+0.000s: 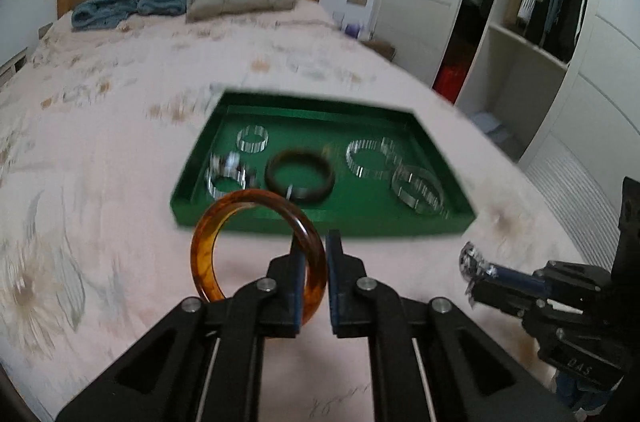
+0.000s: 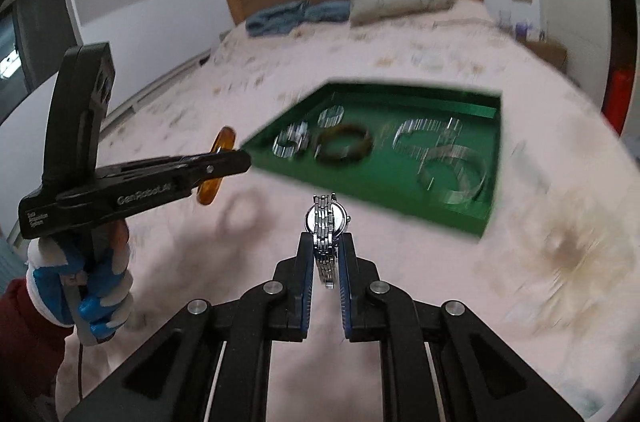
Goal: Organize jewelry
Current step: 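Carry the bangle and watch into the green tray and open both tools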
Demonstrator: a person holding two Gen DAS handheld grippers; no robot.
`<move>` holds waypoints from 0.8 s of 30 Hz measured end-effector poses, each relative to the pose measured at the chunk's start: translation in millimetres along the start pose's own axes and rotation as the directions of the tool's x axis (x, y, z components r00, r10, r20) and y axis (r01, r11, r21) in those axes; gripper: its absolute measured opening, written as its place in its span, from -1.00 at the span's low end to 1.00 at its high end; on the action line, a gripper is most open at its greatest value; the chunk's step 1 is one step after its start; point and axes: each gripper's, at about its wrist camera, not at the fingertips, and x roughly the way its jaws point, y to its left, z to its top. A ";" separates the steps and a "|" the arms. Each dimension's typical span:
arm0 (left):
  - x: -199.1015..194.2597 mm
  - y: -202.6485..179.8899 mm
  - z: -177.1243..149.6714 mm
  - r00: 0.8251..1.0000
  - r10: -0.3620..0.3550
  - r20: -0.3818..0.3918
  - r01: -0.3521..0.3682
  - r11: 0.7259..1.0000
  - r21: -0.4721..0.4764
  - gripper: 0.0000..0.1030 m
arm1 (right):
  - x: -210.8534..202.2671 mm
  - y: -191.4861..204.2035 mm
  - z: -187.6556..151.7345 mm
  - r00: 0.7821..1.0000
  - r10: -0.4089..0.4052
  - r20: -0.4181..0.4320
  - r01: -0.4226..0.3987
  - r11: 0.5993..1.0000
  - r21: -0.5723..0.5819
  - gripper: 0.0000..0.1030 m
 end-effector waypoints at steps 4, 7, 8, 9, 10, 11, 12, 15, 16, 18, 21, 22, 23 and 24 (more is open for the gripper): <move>7.3 -6.6 35.8 1.000 0.009 0.026 -0.010 1.000 0.015 -0.84 | 0.5 -11.3 37.9 0.998 -0.037 0.052 0.036 0.999 0.014 -0.77; 26.4 -11.8 63.3 0.999 0.033 0.030 -0.034 0.999 0.020 -0.84 | 11.2 -23.5 65.1 0.994 -0.076 0.082 0.075 0.997 0.020 -0.77; 31.8 -11.9 68.9 0.999 0.041 0.029 -0.042 0.999 0.021 -0.84 | 14.9 -28.4 71.1 0.993 -0.084 0.086 0.082 0.996 0.025 -0.77; 43.7 -13.2 79.2 0.998 0.057 0.023 -0.057 0.998 0.020 -0.83 | 21.2 -34.0 78.7 0.992 -0.093 0.087 0.091 0.995 0.032 -0.77; 51.3 -13.1 84.5 0.998 0.064 0.017 -0.064 0.998 0.017 -0.84 | 30.1 -41.3 87.7 0.991 -0.105 0.086 0.101 0.994 0.041 -0.77; 63.2 -13.3 92.6 0.997 0.074 0.008 -0.074 0.997 0.012 -0.84 | 35.5 -47.2 92.7 0.990 -0.110 0.084 0.106 0.993 0.047 -0.77; 70.1 -13.2 96.2 0.997 0.082 0.003 -0.082 0.997 0.014 -0.84 | 42.9 -52.8 97.7 0.990 -0.117 0.079 0.113 0.992 0.052 -0.77; 102.6 -16.7 109.9 0.992 0.118 -0.034 -0.117 0.993 0.029 -0.83 | 65.8 -73.3 107.6 0.990 -0.137 0.047 0.133 0.989 0.067 -0.77; 113.4 -18.5 112.9 0.990 0.131 -0.047 -0.130 0.991 0.039 -0.84 | 76.4 -81.4 110.6 0.989 -0.145 0.031 0.142 0.987 0.072 -0.77; 130.6 -21.2 116.7 0.987 0.148 -0.064 -0.145 0.988 0.053 -0.83 | 89.7 -91.4 114.2 0.988 -0.153 0.008 0.152 0.986 0.075 -0.77; 152.3 -23.6 117.3 0.982 0.167 -0.090 -0.161 0.984 0.071 -0.83 | 107.2 -103.2 116.6 0.985 -0.170 -0.029 0.171 0.982 0.073 -0.77; 159.9 -24.1 116.1 0.978 0.182 -0.101 -0.174 0.982 0.078 -0.83 | 113.3 -107.3 116.6 0.983 -0.175 -0.046 0.178 0.981 0.071 -0.77; 167.4 -23.6 114.3 0.974 0.198 -0.114 -0.189 0.978 0.084 -0.83 | 117.4 -109.5 116.4 0.982 -0.180 -0.060 0.184 0.981 0.068 -0.77; 172.0 -22.9 113.5 0.971 0.207 -0.123 -0.197 0.977 0.085 -0.83 | 124.3 -113.1 115.3 0.978 -0.189 -0.087 0.195 0.979 0.061 -0.77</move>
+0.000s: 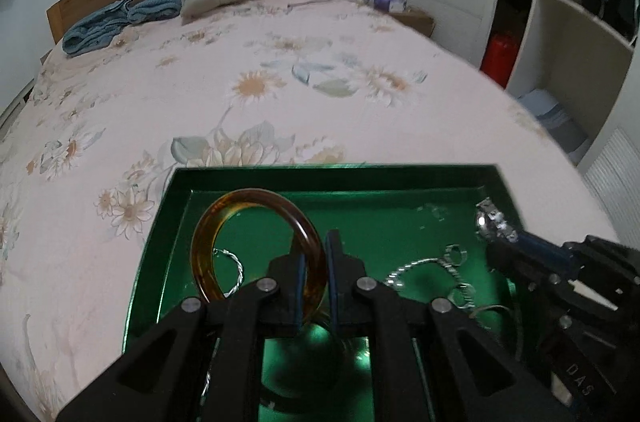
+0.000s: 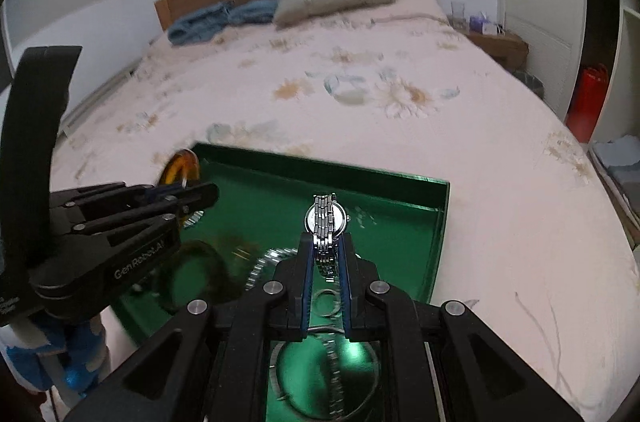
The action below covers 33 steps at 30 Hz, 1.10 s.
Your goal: Organize jewelry
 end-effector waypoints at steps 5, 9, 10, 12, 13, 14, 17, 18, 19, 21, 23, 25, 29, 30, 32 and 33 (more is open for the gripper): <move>28.4 7.5 -5.0 0.995 0.057 -0.083 -0.059 0.998 -0.022 -0.84 | 24.6 -8.0 -2.4 0.995 -0.048 -0.089 0.046 0.998 -0.030 -0.77; 38.9 10.8 -7.8 0.989 0.078 -0.126 -0.081 0.996 -0.022 -0.82 | 33.4 -10.6 -8.3 0.991 -0.045 -0.123 0.040 0.998 -0.045 -0.77; 39.9 11.5 -9.2 0.989 0.072 -0.129 -0.075 0.997 -0.026 -0.82 | 33.5 -10.9 -9.2 0.991 -0.047 -0.126 0.041 0.998 -0.047 -0.77; 39.4 13.3 -10.6 0.989 0.066 -0.129 -0.071 0.997 -0.032 -0.76 | 32.5 -11.3 -9.0 0.990 -0.046 -0.131 0.040 0.998 -0.047 -0.75; 36.1 15.2 -10.5 0.991 0.063 -0.117 -0.068 0.997 -0.038 -0.75 | 31.5 -10.6 -9.6 0.990 -0.045 -0.132 0.039 0.998 -0.047 -0.70; 33.5 16.1 -10.3 0.992 0.062 -0.108 -0.066 0.997 -0.040 -0.75 | 28.6 -9.7 -10.2 0.991 -0.044 -0.128 0.038 0.998 -0.050 -0.65; 19.7 20.9 -13.3 0.996 0.052 -0.078 -0.056 0.997 -0.050 -0.71 | 18.1 -4.7 -10.4 0.994 -0.037 -0.105 0.031 0.998 -0.049 -0.26; 11.9 22.8 -15.4 0.997 0.049 -0.061 -0.052 0.997 -0.058 -0.65 | 11.7 -2.1 -10.8 0.995 -0.032 -0.093 0.027 0.998 -0.051 -0.23; 5.1 24.6 -16.6 0.998 0.042 -0.048 -0.045 0.997 -0.066 -0.61 | 4.9 0.9 -11.5 0.996 -0.033 -0.083 0.028 0.998 -0.056 -0.22; -12.8 28.5 -20.9 0.999 0.034 -0.016 -0.036 0.996 -0.079 -0.44 | -7.6 6.8 -13.0 0.997 -0.030 -0.068 0.026 0.998 -0.064 -0.16; -39.0 31.9 -29.9 0.999 0.039 0.024 -0.037 0.996 -0.085 -0.34 | -25.9 14.3 -17.4 0.999 -0.028 -0.046 0.025 0.997 -0.071 -0.09; -61.0 34.6 -38.8 0.999 0.032 0.044 -0.027 0.995 -0.097 -0.29 | -47.3 22.0 -24.5 0.999 -0.023 -0.025 0.021 0.997 -0.069 -0.04; -117.7 36.9 -67.9 0.995 0.019 0.095 -0.009 0.994 -0.110 -0.26 | -92.2 39.9 -41.9 1.000 -0.010 0.024 0.012 0.997 -0.081 0.10; -128.1 36.3 -73.3 0.994 0.021 0.104 -0.010 0.994 -0.107 -0.24 | -106.4 45.6 -48.5 0.999 -0.006 0.038 0.010 0.996 -0.086 0.12; -157.3 32.9 -91.5 0.990 0.040 0.137 -0.026 0.994 -0.101 -0.13 | -134.5 56.1 -61.9 0.998 0.003 0.067 0.004 0.996 -0.094 0.18; -170.6 30.5 -100.5 0.987 0.056 0.149 -0.041 0.994 -0.100 -0.06 | -148.6 60.3 -69.0 0.997 0.010 0.080 -0.003 0.996 -0.094 0.26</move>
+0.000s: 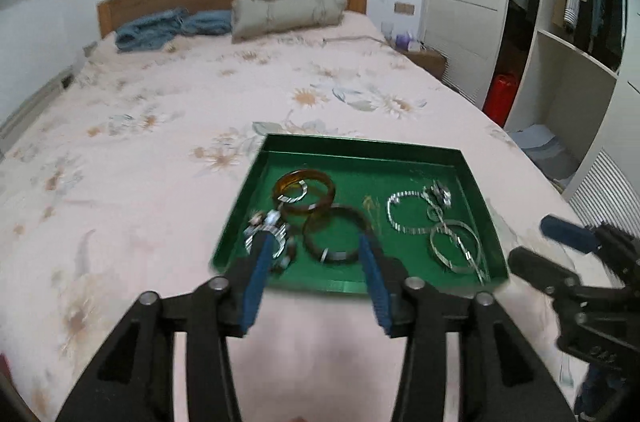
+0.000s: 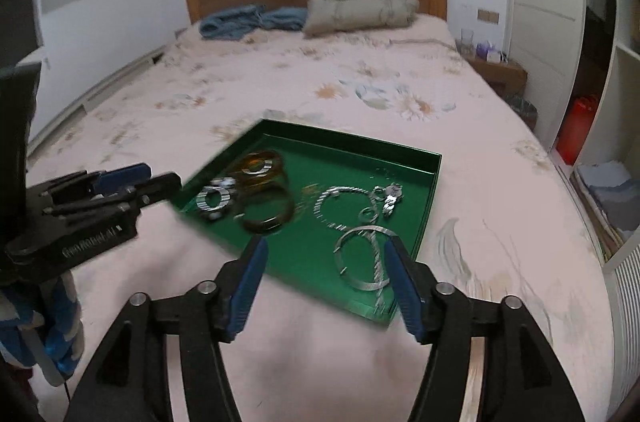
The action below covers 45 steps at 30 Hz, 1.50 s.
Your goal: Organize jewelry
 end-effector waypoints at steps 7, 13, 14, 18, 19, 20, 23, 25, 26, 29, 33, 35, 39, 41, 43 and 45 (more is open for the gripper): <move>-111.5 -3.6 -55.7 0.992 0.055 0.116 -0.057 0.998 0.010 0.24 | -94.4 37.8 -50.6 0.997 -0.003 0.078 0.006 0.999 -0.043 0.65; -194.7 -6.5 -94.8 0.969 0.131 0.209 -0.136 0.991 0.012 0.32 | -158.2 57.4 -91.7 0.992 0.014 0.129 -0.008 0.999 -0.047 0.91; -206.0 -6.5 -100.6 0.967 0.133 0.219 -0.139 0.990 0.010 0.32 | -166.3 60.3 -96.7 0.990 0.012 0.139 -0.004 0.999 -0.054 0.96; -245.5 -7.6 -120.9 0.958 0.153 0.244 -0.158 0.987 0.001 0.37 | -201.6 74.0 -114.7 0.984 0.001 0.176 0.013 0.997 -0.080 0.99; -254.0 -8.6 -125.9 0.956 0.155 0.249 -0.160 0.987 0.001 0.38 | -210.6 77.2 -119.3 0.982 0.002 0.186 0.013 0.997 -0.080 0.99; -261.9 -9.4 -130.6 0.954 0.156 0.255 -0.161 0.987 0.002 0.38 | -216.0 78.7 -122.0 0.981 0.001 0.194 0.015 0.997 -0.081 0.99; -280.3 -12.0 -143.1 0.950 0.160 0.268 -0.168 0.986 0.009 0.40 | -235.9 87.2 -132.4 0.976 -0.010 0.219 0.031 0.995 -0.092 0.99; -293.2 -14.0 -152.4 0.948 0.160 0.276 -0.170 0.985 0.012 0.41 | -247.9 91.1 -138.9 0.972 -0.016 0.235 0.040 0.994 -0.098 0.99; -297.3 -14.0 -155.2 0.947 0.161 0.278 -0.171 0.985 0.012 0.41 | -253.2 91.8 -142.5 0.970 -0.017 0.241 0.043 0.994 -0.100 0.99; -311.1 -15.5 -166.8 0.944 0.164 0.287 -0.174 0.985 0.009 0.41 | -269.5 95.7 -151.8 0.964 -0.029 0.265 0.058 0.993 -0.102 0.99; -323.5 -15.6 -182.1 0.942 0.174 0.288 -0.184 0.983 0.006 0.42 | -287.1 97.9 -166.0 0.956 -0.049 0.290 0.084 0.991 -0.108 0.99; -328.6 -15.2 -190.3 0.940 0.183 0.289 -0.192 0.981 0.002 0.42 | -293.1 97.8 -173.5 0.953 -0.058 0.297 0.094 0.990 -0.108 0.99; -336.0 -15.2 -206.8 0.939 0.193 0.284 -0.202 0.979 0.001 0.42 | -301.0 94.2 -189.0 0.952 -0.071 0.298 0.102 0.991 -0.091 0.99; -336.6 -15.9 -213.4 0.941 0.194 0.278 -0.203 0.979 0.003 0.42 | -301.5 91.5 -195.9 0.953 -0.078 0.292 0.106 0.991 -0.081 0.99; -335.8 -16.3 -221.2 0.943 0.197 0.269 -0.206 0.979 0.003 0.42 | -301.2 87.3 -204.3 0.955 -0.092 0.283 0.116 0.991 -0.070 0.99; -335.3 -15.9 -226.8 0.945 0.198 0.261 -0.206 0.979 0.002 0.42 | -299.1 83.4 -210.8 0.957 -0.104 0.272 0.124 0.990 -0.060 0.99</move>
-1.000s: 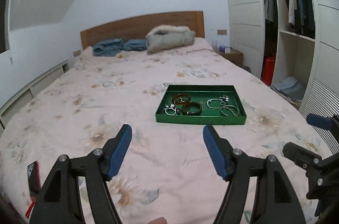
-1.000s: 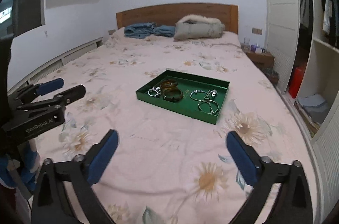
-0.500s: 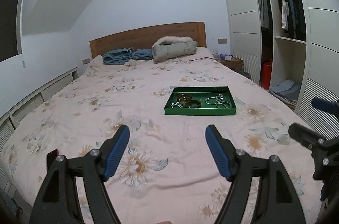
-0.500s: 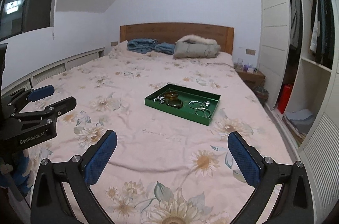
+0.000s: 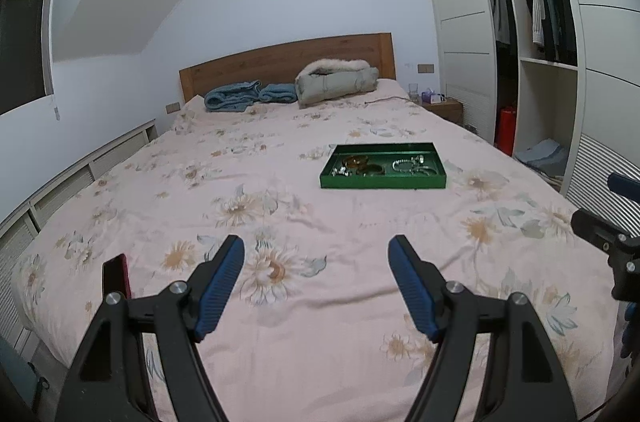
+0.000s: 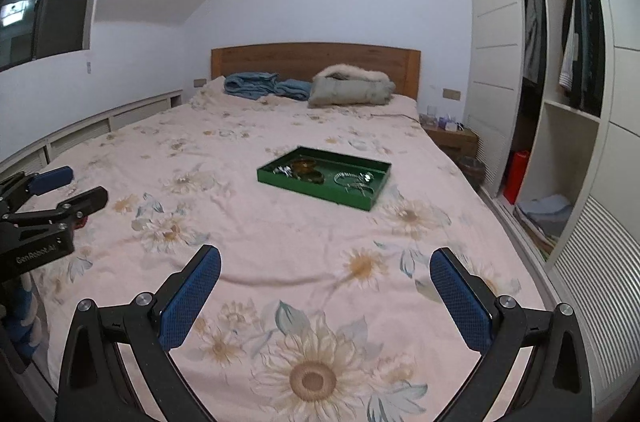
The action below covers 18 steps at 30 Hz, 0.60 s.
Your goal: Organize jewelry
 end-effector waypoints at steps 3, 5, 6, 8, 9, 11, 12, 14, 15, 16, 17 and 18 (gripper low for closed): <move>2.8 -0.5 -10.5 1.000 0.002 -0.022 -0.002 1.000 -0.003 0.42 | 3.0 -4.3 -11.5 1.000 -0.011 -0.021 0.012 1.000 0.011 0.99; 5.9 -1.3 -16.1 0.999 0.002 -0.037 -0.002 1.000 -0.003 0.42 | 6.5 -5.6 -18.5 0.999 -0.022 -0.036 0.023 1.000 0.014 0.99; 6.6 -1.0 -18.7 0.999 0.001 -0.042 -0.001 1.000 -0.002 0.42 | 8.0 -6.2 -21.8 0.999 -0.025 -0.044 0.026 1.000 0.015 0.99; 9.8 -2.4 -25.0 0.998 0.000 -0.057 0.000 1.000 0.000 0.42 | 11.4 -7.1 -28.7 0.998 -0.025 -0.059 0.026 1.000 0.018 0.99; 10.7 -2.7 -27.1 0.998 -0.001 -0.061 0.001 1.000 0.001 0.42 | 13.4 -6.6 -31.2 0.997 -0.026 -0.066 0.027 0.999 0.019 0.99; 14.1 -4.3 -32.1 0.997 -0.002 -0.074 0.002 1.000 0.004 0.42 | 17.4 -6.8 -36.6 0.997 -0.027 -0.079 0.029 0.999 0.020 0.99; 15.5 -4.8 -33.7 0.997 -0.002 -0.079 0.003 1.000 0.004 0.42 | 19.8 -7.1 -39.6 0.996 -0.026 -0.086 0.028 0.999 0.022 0.99; 19.4 -6.2 -38.5 0.996 -0.005 -0.093 0.005 1.000 0.006 0.42 | 23.7 -7.6 -44.3 0.995 -0.024 -0.099 0.026 0.999 0.024 0.99; 21.0 -6.2 -39.8 0.995 -0.005 -0.098 0.006 1.000 0.007 0.42 | 25.8 -7.3 -46.0 0.994 -0.024 -0.104 0.027 0.999 0.025 0.99; 23.2 -6.8 -41.8 0.994 -0.006 -0.105 0.007 1.000 0.008 0.42 | 27.4 -7.5 -47.8 0.994 -0.024 -0.109 0.027 0.999 0.025 0.99; 25.0 -6.7 -43.0 0.994 -0.008 -0.110 0.009 1.000 0.008 0.42 | 28.9 -7.7 -49.5 0.993 -0.024 -0.112 0.027 0.999 0.027 0.99; 27.3 -7.5 -45.0 0.993 -0.009 -0.117 0.010 1.000 0.008 0.42 | 30.6 -7.7 -50.8 0.993 -0.022 -0.117 0.026 0.999 0.029 0.99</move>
